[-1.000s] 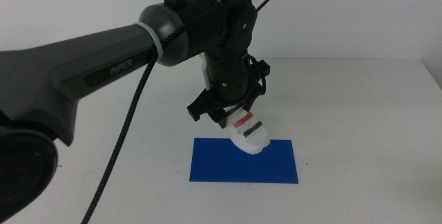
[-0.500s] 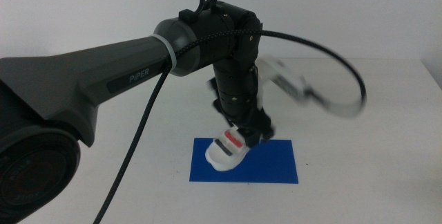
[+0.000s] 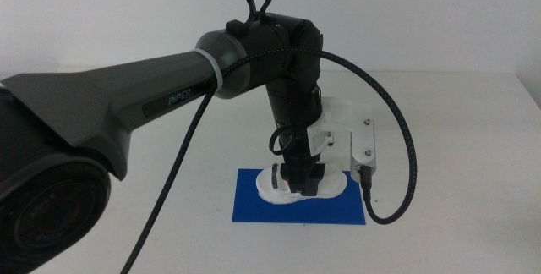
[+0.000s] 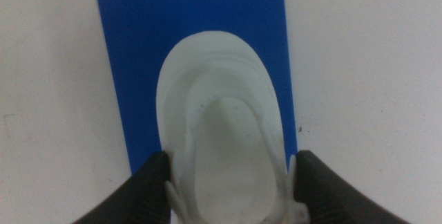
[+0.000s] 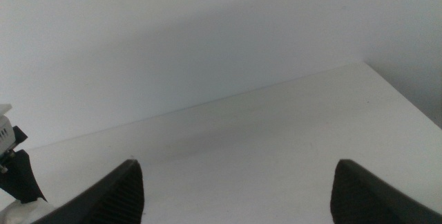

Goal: Use one arm to grab the shoe from the table and place it on the mat.

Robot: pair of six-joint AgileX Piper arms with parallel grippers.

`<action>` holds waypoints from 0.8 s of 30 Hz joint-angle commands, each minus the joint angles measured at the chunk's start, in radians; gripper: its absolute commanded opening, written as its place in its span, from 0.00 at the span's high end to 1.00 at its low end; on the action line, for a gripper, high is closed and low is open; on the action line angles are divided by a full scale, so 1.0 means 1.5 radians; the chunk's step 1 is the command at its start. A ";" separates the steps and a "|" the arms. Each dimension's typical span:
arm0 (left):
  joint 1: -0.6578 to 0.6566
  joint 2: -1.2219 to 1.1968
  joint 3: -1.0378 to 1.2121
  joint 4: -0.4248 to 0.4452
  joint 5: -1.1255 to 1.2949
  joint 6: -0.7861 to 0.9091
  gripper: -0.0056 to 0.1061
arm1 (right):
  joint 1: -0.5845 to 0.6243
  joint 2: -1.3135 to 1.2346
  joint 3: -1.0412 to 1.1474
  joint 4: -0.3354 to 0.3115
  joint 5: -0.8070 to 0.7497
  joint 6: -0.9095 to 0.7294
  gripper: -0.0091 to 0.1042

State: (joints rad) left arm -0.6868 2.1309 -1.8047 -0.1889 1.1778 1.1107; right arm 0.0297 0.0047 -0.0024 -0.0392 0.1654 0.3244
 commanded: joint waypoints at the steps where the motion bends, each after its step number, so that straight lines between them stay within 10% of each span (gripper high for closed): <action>1: -0.001 0.003 0.001 0.000 -0.006 0.006 0.97 | 0.001 -0.003 0.002 -0.004 -0.006 -0.002 0.22; 15: -0.001 0.039 0.001 0.026 -0.063 0.007 0.94 | 0.001 -0.003 0.002 -0.004 -0.006 -0.002 0.22; 24: -0.001 0.044 0.001 0.006 -0.047 0.065 0.54 | 0.001 -0.003 0.002 -0.004 -0.006 -0.002 0.22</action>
State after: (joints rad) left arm -0.6868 2.2013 -1.8047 -0.1605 1.0966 1.1824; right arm 0.0297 0.0047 -0.0024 -0.0392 0.1654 0.3244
